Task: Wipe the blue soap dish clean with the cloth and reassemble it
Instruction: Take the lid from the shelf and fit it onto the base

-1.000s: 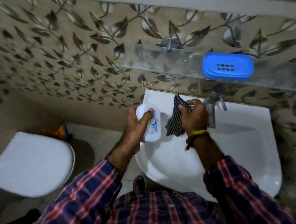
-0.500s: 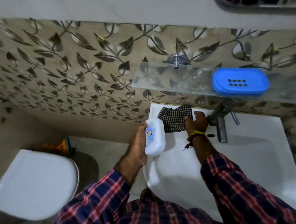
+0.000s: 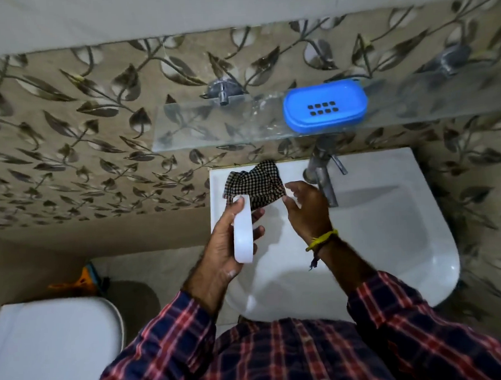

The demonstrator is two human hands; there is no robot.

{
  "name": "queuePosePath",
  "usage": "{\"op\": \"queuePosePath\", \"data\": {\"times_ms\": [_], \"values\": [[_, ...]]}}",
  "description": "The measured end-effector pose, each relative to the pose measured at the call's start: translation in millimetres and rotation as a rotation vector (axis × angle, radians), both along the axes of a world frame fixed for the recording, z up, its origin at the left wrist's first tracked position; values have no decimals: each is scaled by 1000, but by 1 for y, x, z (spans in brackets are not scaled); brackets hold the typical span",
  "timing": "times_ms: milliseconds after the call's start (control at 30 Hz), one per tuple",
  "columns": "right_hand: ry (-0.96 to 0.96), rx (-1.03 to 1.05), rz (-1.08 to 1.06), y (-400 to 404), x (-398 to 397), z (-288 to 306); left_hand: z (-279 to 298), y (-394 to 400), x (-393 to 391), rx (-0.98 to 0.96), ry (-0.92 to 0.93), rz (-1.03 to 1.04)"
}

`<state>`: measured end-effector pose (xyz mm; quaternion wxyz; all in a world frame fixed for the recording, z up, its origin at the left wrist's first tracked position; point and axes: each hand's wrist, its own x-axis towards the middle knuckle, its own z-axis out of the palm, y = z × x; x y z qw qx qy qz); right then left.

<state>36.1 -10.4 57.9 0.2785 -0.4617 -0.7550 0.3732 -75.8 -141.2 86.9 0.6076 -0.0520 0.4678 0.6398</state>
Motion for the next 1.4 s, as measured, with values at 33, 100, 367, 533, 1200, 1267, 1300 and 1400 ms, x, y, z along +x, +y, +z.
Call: {"op": "queuePosePath", "data": {"times_ms": [33,100,367,533,1200,1267,1300,1400], "values": [[38,30,-1,-1,5,10,3,3,4,-4,18,4],[105,147,21,-2,13,32,12,9,11,-6,90,5],[363,540,153,14,43,129,64,16,29,57,731,211],[167,589,229,69,51,166,100,33,31,133,1038,223],[440,-7,464,123,74,175,149,84,20,278,1071,260],[605,-112,453,106,80,176,153,84,24,306,1095,212],[655,-152,445,99,83,176,154,84,27,318,1104,187],[700,-232,447,78,88,173,153,83,38,338,1106,144]]}}
